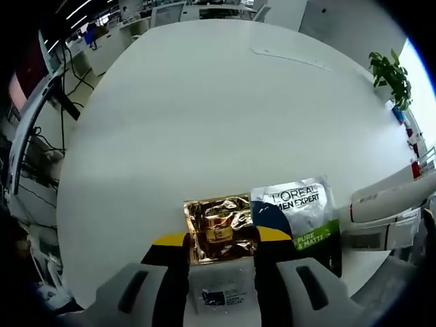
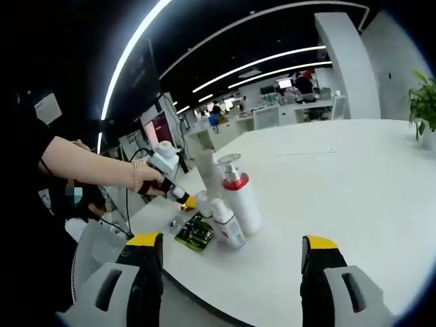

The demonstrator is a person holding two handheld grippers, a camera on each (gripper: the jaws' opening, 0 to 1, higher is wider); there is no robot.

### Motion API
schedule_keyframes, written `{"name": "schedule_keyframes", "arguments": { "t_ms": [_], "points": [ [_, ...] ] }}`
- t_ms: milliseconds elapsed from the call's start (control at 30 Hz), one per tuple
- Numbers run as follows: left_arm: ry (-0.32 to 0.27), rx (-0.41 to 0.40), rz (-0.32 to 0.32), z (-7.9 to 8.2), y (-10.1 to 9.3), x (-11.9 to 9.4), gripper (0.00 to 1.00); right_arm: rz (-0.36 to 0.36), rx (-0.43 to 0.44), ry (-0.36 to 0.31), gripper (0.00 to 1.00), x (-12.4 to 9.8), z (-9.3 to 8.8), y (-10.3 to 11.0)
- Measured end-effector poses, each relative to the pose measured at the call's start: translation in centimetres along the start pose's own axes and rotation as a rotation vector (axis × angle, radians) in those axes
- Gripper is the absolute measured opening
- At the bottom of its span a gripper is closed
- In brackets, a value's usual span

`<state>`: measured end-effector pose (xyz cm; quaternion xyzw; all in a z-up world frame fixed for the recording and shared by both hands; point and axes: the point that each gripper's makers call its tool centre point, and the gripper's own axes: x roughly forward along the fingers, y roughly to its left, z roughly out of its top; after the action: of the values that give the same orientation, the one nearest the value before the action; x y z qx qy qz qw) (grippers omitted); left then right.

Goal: Arrange the skincare products in the storage area until every visible bottle or jar stands upright without overlapping.

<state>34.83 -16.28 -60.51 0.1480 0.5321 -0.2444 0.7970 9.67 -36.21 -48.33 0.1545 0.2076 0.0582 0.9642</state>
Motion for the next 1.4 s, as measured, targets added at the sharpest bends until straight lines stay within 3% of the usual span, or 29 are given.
{"name": "schedule_keyframes", "arguments": {
  "t_ms": [967, 1400],
  "points": [
    [0.018, 0.003, 0.002, -0.2, 0.7, 1.1, 0.37, 0.013, 0.011, 0.026, 0.9, 0.1, -0.4, 0.3],
    [0.002, -0.006, 0.004, -0.3, 0.5, 0.2, 0.41, 0.023, 0.005, 0.036, 0.9, 0.2, -0.6, 0.4]
  ]
}}
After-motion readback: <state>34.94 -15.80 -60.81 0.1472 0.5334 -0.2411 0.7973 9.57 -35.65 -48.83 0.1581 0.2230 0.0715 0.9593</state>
